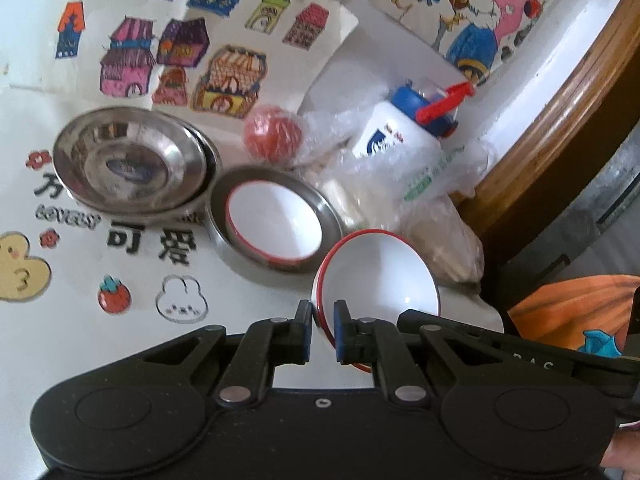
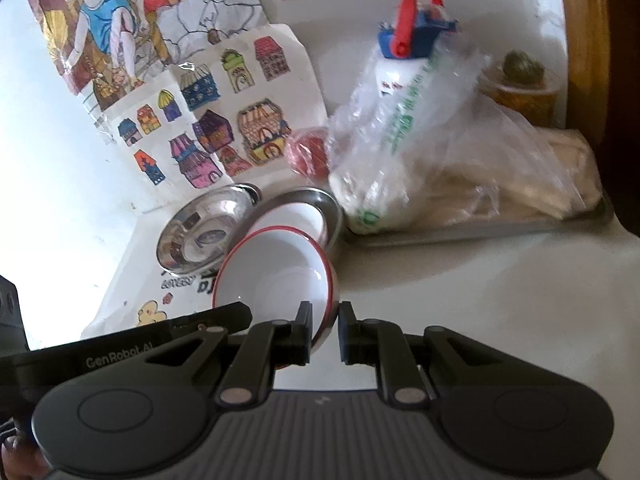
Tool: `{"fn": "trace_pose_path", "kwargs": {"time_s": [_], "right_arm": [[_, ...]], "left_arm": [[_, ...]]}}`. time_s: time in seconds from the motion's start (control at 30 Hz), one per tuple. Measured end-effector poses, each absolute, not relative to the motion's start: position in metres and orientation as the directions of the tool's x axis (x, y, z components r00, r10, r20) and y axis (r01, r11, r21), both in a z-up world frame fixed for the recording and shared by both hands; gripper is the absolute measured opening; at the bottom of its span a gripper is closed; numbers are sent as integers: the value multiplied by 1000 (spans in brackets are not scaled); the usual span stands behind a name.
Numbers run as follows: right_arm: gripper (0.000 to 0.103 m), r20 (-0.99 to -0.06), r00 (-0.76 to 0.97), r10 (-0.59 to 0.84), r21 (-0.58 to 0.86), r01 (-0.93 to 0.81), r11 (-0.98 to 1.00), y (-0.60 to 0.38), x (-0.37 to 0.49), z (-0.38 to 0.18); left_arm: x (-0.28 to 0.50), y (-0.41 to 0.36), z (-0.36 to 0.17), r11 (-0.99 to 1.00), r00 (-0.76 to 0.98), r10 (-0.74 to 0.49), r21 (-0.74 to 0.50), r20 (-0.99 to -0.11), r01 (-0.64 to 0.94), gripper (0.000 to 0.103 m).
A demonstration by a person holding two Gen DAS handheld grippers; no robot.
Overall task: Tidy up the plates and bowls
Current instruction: 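Carry the white bowl with both grippers over the large steel bowl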
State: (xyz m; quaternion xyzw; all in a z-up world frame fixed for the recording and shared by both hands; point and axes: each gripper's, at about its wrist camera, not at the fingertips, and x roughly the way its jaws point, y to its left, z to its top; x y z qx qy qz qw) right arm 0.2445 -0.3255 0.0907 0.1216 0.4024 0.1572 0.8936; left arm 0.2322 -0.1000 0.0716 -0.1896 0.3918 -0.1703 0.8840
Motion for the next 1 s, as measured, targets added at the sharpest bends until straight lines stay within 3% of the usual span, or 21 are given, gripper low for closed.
{"fn": "trace_pose_path", "kwargs": {"time_s": [0.57,1.0], "right_arm": [[15,-642,637,426,370,-229,900,-299,274,101],[15,-688,599,411,352,-220,910,-280,318,89]], "left_arm": [[255,-80,89,893,687,-400,-428,-607,141,10],[297,-76,82,923,671,-351,-364,-653,128,10]]}}
